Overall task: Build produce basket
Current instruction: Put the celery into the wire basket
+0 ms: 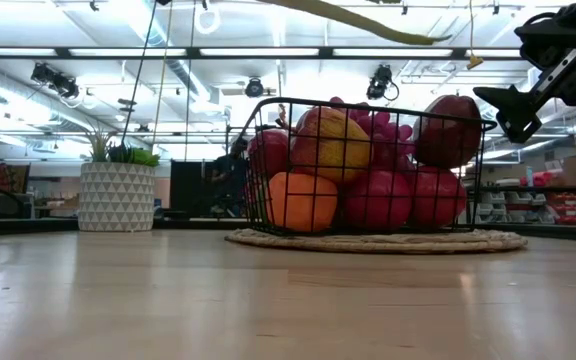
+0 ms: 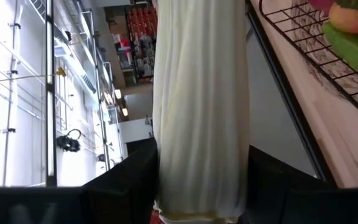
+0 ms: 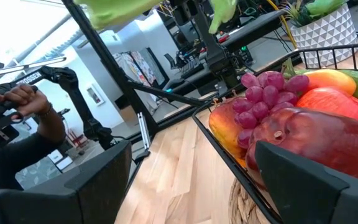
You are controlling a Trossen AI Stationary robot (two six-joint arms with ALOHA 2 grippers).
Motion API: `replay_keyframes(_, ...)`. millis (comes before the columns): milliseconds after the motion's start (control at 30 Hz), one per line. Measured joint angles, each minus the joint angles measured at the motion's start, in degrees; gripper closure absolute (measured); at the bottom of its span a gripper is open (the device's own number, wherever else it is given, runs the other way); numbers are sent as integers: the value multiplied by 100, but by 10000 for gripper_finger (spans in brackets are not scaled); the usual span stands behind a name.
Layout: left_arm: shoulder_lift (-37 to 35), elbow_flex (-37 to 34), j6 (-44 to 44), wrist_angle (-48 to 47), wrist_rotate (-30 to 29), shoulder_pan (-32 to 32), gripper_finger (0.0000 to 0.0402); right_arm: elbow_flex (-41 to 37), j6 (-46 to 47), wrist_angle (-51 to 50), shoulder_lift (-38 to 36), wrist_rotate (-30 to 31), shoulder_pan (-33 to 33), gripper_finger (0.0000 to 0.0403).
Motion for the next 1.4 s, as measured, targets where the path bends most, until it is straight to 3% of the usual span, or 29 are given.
replay_keyframes(167, 0, 0, -370, -4, 83, 94, 209, 0, 0, 0, 0, 0, 2, 57)
replay_keyframes(400, -9, -2, -2533, -191, 1084, 681, 209, 0, 0, 0, 0, 0, 0, 57)
replay_keyframes(467, -9, -2, -3301, -578, 1617, 905, 209, 0, 0, 0, 0, 0, 1, 57)
replay_keyframes(667, 84, -9, -6104, -1795, 4110, 1738, 209, 0, 0, -2, 0, 0, 0, 57)
replay_keyframes(800, 196, -9, -7243, -2073, 5158, 2150, 209, 0, 0, 10, 0, 0, 0, 57)
replay_keyframes(933, 405, -7, -7665, -1954, 5475, 2275, 208, 0, 0, 34, -2, -1, 1, 57)
replay_keyframes(1167, 993, -7, -7448, -1691, 5683, 2241, 199, 0, 0, 37, -2, -2, 0, 57)
replay_keyframes(1400, 1436, -7, -7036, -1513, 5684, 2269, 146, 0, 0, 39, -2, -2, 0, 57)
